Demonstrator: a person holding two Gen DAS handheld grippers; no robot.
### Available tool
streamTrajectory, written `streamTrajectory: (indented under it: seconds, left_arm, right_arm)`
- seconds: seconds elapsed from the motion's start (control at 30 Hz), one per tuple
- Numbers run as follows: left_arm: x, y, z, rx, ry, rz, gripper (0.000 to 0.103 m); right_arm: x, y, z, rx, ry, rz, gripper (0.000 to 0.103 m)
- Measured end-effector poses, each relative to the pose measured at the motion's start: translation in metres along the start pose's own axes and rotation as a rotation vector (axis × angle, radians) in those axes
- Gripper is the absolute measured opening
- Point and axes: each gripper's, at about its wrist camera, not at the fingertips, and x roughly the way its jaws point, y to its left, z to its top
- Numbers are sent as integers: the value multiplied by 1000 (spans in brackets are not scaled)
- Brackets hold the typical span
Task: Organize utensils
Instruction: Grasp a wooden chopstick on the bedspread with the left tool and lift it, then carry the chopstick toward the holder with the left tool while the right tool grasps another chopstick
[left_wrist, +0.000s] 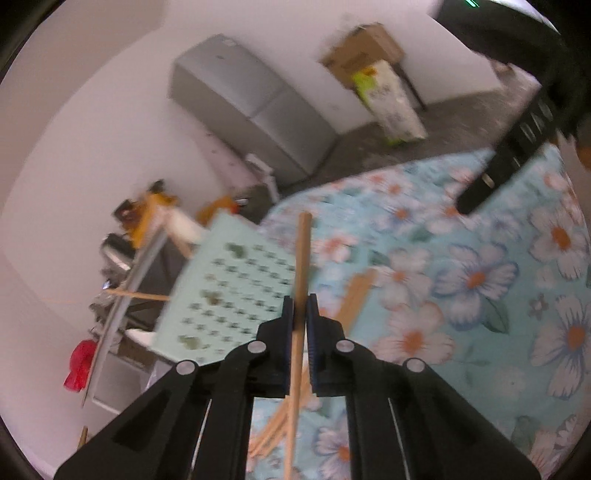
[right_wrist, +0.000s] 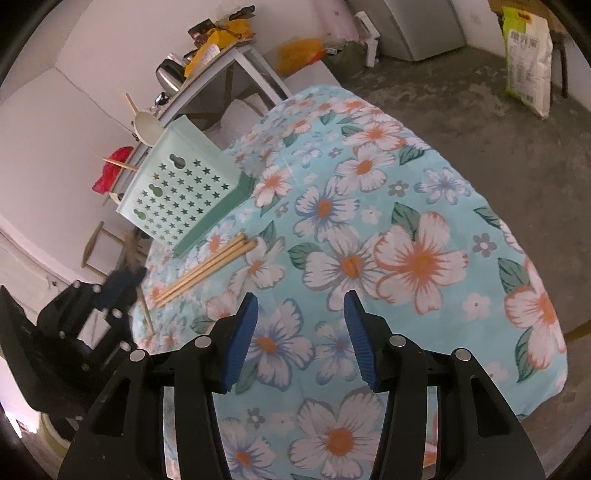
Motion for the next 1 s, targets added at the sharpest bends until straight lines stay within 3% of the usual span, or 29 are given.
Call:
streamTrajectory:
  seconds: [0.23, 0.43, 0.6, 0.8, 1.0]
  left_arm:
    - [-29, 48, 3, -106, -33, 160, 6]
    - [-44, 76, -6, -204, -22, 221, 6]
    - [-48, 80, -12, -248, -9, 234, 6]
    - [-49, 77, -18, -298, 5, 222, 6]
    - [-43, 74, -21, -323, 18, 202, 6]
  right_arm:
    - [6, 13, 4, 12, 3, 59, 45]
    - [25, 24, 13, 57, 16, 162, 43]
    - [57, 23, 18, 149, 69, 229, 40]
    - [95, 18, 25, 252, 118, 231, 33]
    - [108, 13, 31, 335, 117, 230, 23]
